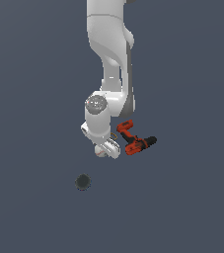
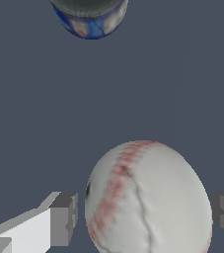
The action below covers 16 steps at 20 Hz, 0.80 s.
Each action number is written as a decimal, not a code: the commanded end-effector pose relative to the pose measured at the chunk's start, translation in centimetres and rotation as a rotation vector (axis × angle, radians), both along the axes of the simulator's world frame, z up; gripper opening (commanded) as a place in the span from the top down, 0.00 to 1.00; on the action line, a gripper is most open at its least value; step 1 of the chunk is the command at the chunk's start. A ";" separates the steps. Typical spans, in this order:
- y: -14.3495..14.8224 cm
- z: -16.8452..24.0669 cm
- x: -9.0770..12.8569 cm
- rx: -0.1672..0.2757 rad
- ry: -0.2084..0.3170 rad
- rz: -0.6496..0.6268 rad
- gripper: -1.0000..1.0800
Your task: Pick up a designated object from a clutter of objects.
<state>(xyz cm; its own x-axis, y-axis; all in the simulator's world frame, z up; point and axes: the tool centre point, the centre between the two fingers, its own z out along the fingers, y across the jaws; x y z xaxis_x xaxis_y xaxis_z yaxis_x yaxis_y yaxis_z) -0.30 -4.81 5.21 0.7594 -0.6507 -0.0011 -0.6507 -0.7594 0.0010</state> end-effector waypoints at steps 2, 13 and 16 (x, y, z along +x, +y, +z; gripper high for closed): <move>0.0 -0.4 0.1 0.000 -0.001 0.000 0.04; 0.0 -0.3 0.1 0.000 -0.003 0.000 1.00; 0.0 -0.1 0.1 0.000 -0.003 0.000 1.00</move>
<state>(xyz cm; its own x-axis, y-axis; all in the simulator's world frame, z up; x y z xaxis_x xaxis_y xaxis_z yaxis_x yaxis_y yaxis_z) -0.25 -4.76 4.94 0.7596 -0.6504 -0.0005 -0.6504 -0.7596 -0.0001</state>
